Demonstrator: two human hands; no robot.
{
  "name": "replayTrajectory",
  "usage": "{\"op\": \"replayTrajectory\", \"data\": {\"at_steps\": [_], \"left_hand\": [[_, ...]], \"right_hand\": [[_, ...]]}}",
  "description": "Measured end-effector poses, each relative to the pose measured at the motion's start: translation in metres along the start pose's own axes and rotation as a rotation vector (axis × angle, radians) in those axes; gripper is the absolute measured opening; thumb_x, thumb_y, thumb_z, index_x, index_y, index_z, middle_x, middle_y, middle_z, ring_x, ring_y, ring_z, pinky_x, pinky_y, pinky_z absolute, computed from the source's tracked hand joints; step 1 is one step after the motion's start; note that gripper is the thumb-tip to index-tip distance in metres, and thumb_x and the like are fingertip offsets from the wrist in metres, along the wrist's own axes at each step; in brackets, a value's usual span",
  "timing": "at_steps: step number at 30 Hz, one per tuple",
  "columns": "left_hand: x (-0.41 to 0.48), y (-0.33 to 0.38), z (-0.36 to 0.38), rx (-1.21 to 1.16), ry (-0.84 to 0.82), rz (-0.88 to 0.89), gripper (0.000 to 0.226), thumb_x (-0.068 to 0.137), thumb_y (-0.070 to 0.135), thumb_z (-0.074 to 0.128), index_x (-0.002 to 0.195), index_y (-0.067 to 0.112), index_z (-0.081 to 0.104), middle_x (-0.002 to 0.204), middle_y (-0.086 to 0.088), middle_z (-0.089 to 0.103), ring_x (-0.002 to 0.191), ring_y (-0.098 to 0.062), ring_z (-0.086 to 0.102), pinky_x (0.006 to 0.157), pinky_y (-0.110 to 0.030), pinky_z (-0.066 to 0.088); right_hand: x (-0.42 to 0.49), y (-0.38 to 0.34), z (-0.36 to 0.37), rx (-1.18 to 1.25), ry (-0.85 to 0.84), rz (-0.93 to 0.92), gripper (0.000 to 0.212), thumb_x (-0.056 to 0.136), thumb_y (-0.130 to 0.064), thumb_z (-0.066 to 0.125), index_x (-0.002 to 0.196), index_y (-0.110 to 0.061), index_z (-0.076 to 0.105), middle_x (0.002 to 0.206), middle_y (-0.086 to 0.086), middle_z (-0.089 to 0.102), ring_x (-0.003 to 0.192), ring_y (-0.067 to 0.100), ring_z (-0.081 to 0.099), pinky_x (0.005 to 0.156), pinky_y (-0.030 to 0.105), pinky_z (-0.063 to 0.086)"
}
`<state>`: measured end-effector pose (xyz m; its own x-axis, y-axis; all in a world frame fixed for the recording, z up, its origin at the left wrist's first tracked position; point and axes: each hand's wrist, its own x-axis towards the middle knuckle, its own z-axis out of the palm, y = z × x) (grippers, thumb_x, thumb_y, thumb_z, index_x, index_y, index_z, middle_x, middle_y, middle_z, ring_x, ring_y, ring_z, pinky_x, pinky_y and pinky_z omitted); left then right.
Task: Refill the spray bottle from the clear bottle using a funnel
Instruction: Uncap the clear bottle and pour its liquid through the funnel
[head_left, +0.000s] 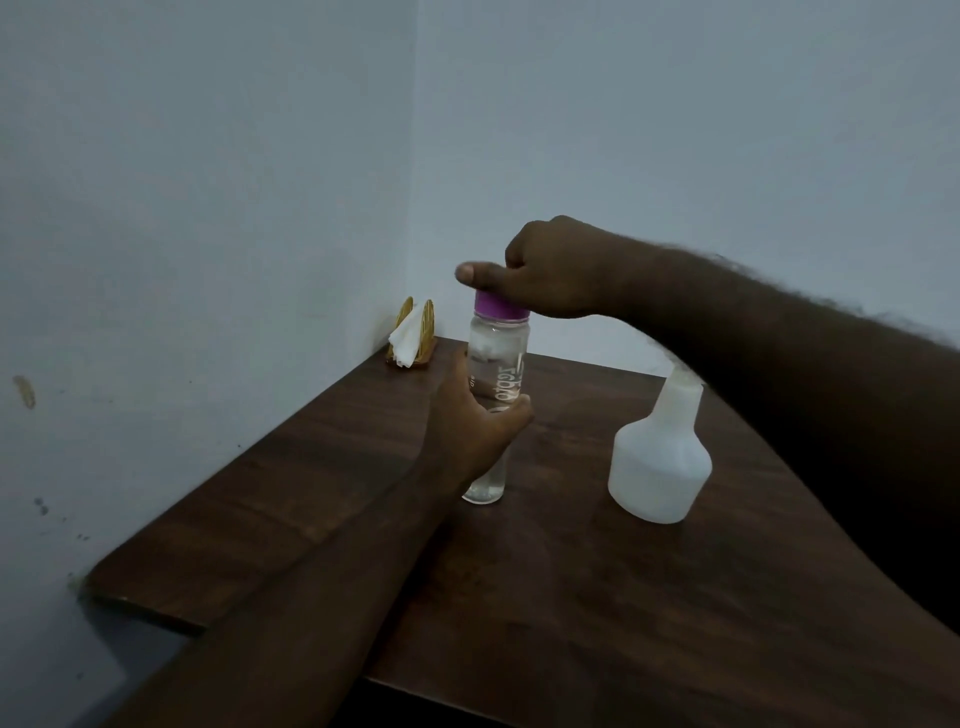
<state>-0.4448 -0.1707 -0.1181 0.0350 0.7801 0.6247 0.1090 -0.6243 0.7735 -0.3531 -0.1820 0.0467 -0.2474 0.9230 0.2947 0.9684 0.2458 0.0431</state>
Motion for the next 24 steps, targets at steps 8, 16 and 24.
{"op": "replayTrajectory", "data": {"at_steps": [8,16,24], "left_hand": [[0.000,-0.003,-0.001,0.015,-0.013,-0.022,0.058,0.078,0.008,0.074,0.106,0.037,0.033,0.089,0.028,0.046,0.078,0.032,0.048,0.062,0.003,0.040],[0.001,-0.008,0.002,0.053,0.020,-0.012,0.059,0.077,0.008,0.076,0.106,0.038,0.033,0.090,0.027,0.048,0.081,0.030,0.050,0.065,0.004,0.040],[0.001,-0.008,0.003,0.067,0.023,-0.013,0.059,0.078,0.009,0.076,0.111,0.032,0.033,0.089,0.029,0.044,0.080,0.035,0.045,0.065,0.007,0.037]], "right_hand": [[-0.008,0.004,-0.013,0.164,-0.153,-0.008,0.062,0.087,-0.058,0.059,0.138,-0.024,0.049,0.131,-0.003,0.053,0.106,0.015,0.049,0.089,0.031,0.043],[0.000,-0.005,-0.003,0.137,-0.028,0.042,0.041,0.089,-0.048,0.056,0.097,-0.009,0.066,0.084,0.007,0.067,0.069,0.021,0.061,0.060,0.032,0.053],[-0.004,-0.008,0.001,-0.005,-0.001,0.055,0.057,0.089,-0.069,0.045,0.085,-0.013,0.058,0.093,0.001,0.060,0.092,0.023,0.055,0.076,0.033,0.042]]}}
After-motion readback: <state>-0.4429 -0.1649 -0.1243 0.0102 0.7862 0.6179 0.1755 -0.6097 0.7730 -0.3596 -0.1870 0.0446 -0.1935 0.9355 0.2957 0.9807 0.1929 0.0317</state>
